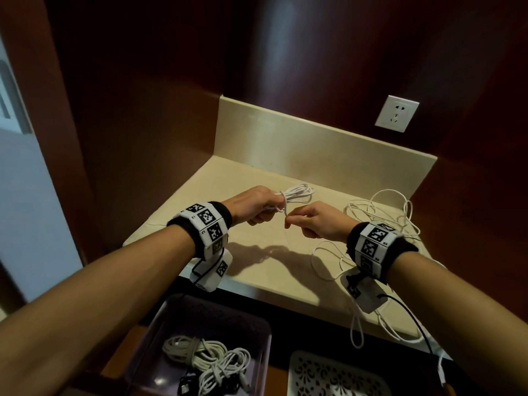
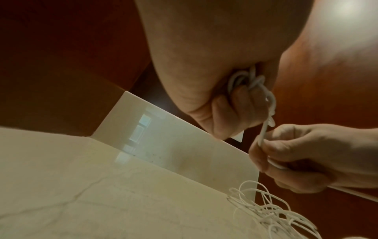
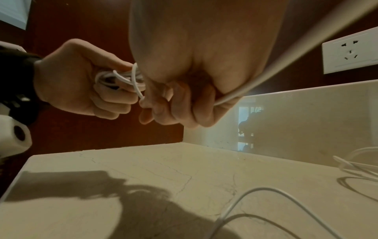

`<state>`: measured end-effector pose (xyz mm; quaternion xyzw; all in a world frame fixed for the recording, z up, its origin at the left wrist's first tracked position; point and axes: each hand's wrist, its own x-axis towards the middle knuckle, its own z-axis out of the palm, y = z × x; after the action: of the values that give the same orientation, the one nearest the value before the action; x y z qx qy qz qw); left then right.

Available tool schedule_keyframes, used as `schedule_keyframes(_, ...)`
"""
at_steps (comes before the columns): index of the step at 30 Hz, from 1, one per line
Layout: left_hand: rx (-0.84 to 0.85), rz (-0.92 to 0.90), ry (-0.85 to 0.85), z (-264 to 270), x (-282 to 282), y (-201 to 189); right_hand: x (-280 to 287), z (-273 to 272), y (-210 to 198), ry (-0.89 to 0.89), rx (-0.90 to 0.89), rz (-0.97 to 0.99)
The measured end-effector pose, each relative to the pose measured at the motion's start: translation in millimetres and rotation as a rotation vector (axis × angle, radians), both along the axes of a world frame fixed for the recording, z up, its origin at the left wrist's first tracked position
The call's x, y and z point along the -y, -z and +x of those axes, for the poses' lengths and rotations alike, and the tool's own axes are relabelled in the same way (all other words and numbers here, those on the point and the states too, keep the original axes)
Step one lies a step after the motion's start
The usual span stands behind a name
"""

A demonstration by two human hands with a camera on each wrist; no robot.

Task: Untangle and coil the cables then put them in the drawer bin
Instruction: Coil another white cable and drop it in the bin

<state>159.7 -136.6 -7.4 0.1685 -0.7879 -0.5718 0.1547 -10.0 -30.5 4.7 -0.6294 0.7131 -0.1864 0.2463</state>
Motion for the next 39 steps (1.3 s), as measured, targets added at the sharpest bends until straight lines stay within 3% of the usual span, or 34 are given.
schedule_keyframes(6,0.005,-0.012,0.064,4.0,-6.7,-8.6,-3.7,-6.3,0.0,0.014,0.083,0.009)
schedule_keyframes(10,0.141,-0.111,0.143,5.8,-13.2,-13.8,-8.2,-16.5,-6.6,0.100,-0.154,0.024)
schedule_keyframes(15,0.327,-0.240,0.194,1.7,-17.3,-14.2,-10.0,-5.9,-30.2,0.120,-0.165,0.006)
schedule_keyframes(18,0.392,-0.335,0.094,0.4,-15.5,-12.1,-10.2,3.0,-37.6,0.117,-0.138,-0.068)
schedule_keyframes(23,0.360,-0.545,-0.240,2.2,-10.5,-13.0,-12.7,19.2,-31.0,0.124,-0.062,-0.181)
schedule_keyframes(29,0.059,-0.338,-0.375,1.2,-6.8,-11.4,-14.6,29.9,-16.9,0.108,0.123,-0.248)
schedule_keyframes(34,-0.135,-0.125,-0.283,6.4,-10.8,-12.5,-11.7,24.9,-16.9,0.213,0.377,-0.319)
schedule_keyframes(39,-0.193,0.059,-0.174,9.2,-14.2,-11.9,-10.4,15.7,-23.3,0.165,0.456,-0.316)
